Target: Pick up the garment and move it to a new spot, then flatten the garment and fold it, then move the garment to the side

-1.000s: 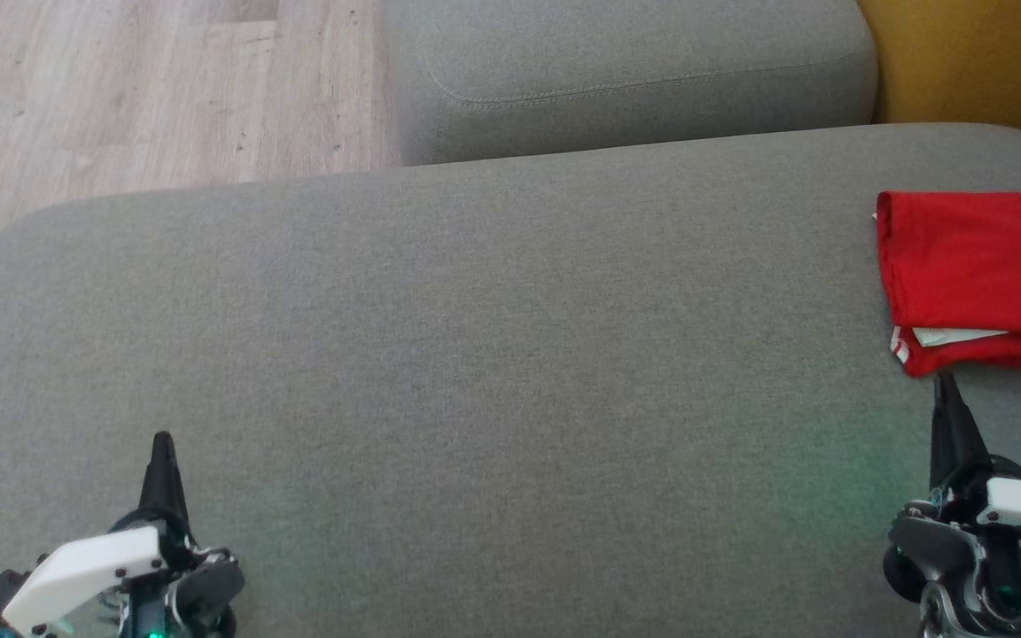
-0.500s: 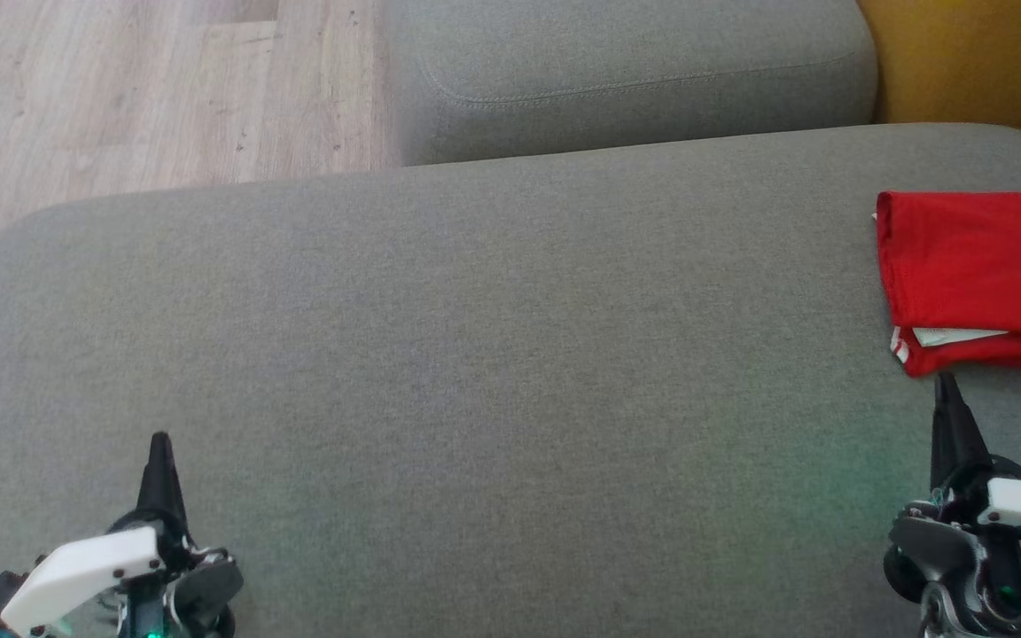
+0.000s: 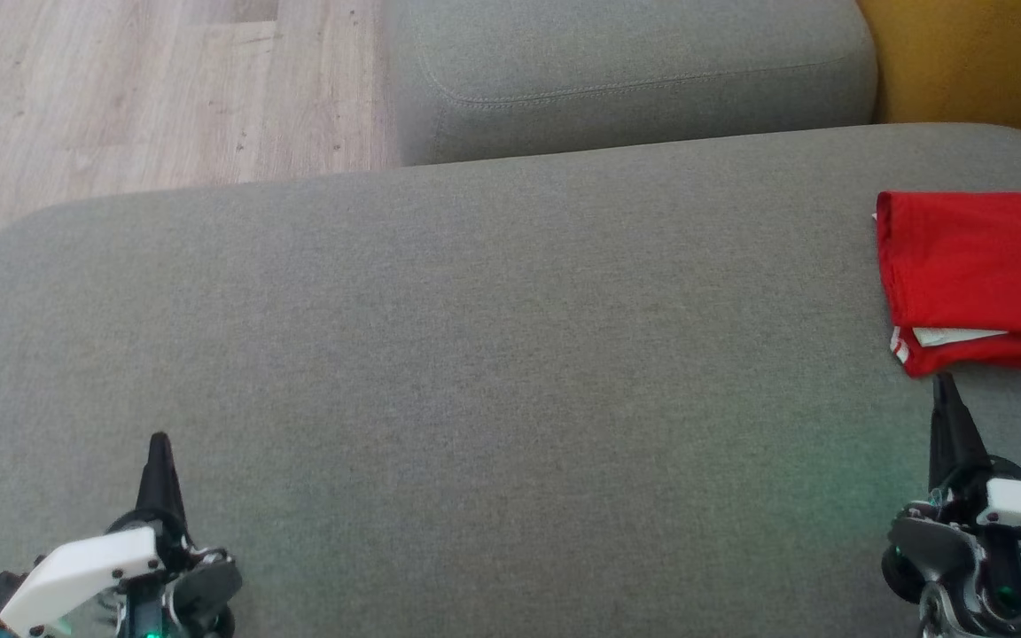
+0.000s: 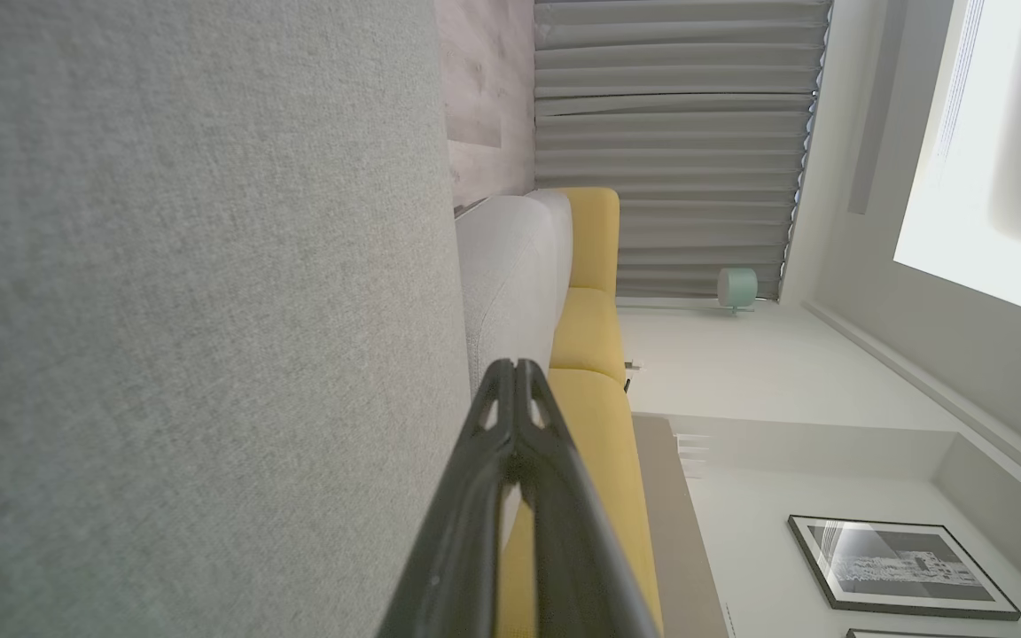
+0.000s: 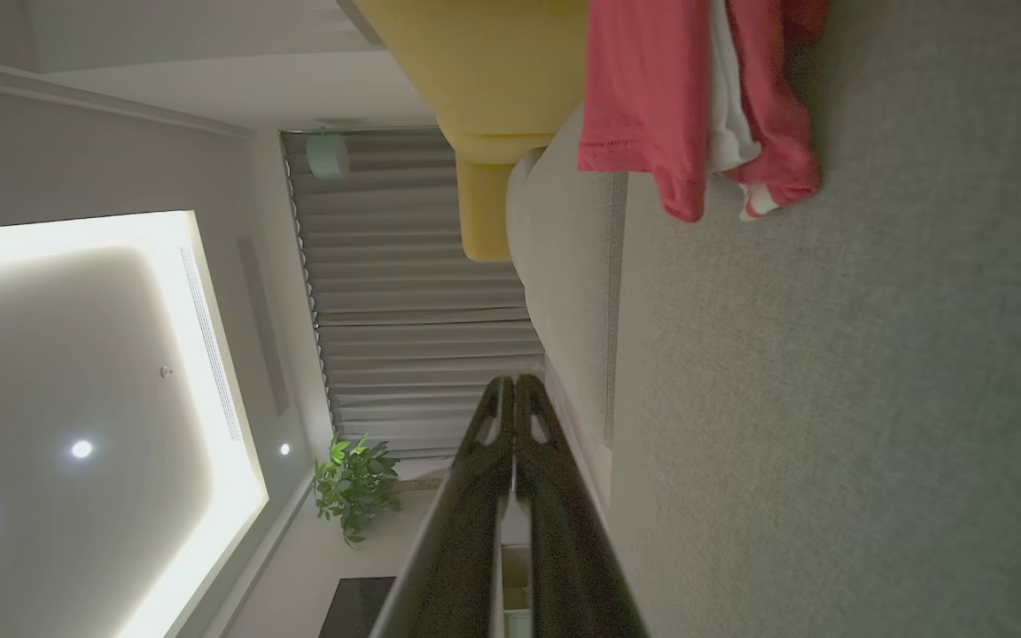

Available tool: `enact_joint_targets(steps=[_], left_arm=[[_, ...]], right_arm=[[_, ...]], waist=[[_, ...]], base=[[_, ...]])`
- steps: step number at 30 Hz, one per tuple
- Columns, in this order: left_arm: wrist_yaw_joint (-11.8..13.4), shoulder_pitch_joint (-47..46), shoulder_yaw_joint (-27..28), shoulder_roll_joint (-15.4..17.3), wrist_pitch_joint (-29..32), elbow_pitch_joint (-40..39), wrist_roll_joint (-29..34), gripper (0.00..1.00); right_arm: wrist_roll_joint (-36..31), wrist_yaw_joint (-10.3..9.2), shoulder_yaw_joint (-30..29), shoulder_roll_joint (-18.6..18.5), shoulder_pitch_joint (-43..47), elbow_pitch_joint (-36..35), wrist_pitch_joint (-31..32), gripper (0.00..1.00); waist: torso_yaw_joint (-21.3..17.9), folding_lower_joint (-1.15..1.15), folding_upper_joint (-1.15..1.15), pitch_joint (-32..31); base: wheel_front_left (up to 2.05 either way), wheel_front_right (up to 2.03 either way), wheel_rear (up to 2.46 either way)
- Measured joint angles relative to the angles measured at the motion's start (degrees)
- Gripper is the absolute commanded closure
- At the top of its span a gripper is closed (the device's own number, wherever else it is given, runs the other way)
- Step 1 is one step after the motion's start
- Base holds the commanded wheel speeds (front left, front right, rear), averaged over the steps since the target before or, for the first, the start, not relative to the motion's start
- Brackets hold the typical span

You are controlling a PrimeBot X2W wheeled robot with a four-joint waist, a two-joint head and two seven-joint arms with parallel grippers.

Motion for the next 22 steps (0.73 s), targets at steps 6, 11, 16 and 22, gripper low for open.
enact_joint_targets(steps=[6, 11, 16, 22], left_arm=[[0.00, 0.00, 0.07, -0.03, 0.00, 0.01, 0.00, 1.00], [0.00, 0.00, 0.12, -0.05, 0.18, 0.01, 0.12, 1.00], [0.00, 0.00, 0.18, -0.10, 0.18, 0.01, 0.12, 1.00], [0.00, 0.00, 0.27, -0.15, 0.18, 0.02, 0.12, 1.00]], right_arm=[[-0.09, 0.00, -0.03, 0.07, 0.00, 0.00, 0.05, 1.00], [-0.09, 0.00, -0.10, 0.09, 0.00, 0.00, 0.05, 1.00], [-0.09, 0.00, -0.20, 0.13, 0.00, 0.00, 0.07, 1.00], [-0.16, 0.00, -0.30, 0.15, 0.00, 0.01, 0.13, 1.00]], waist=[[0.00, 0.00, 0.00, 0.00], [0.00, 0.00, 0.00, 0.00], [0.00, 0.00, 0.00, 0.00], [0.00, 0.00, 0.00, 0.00]], base=[[0.00, 0.00, 0.00], [0.00, 0.00, 0.00], [0.00, 0.00, 0.00], [0.00, 0.00, 0.00]])
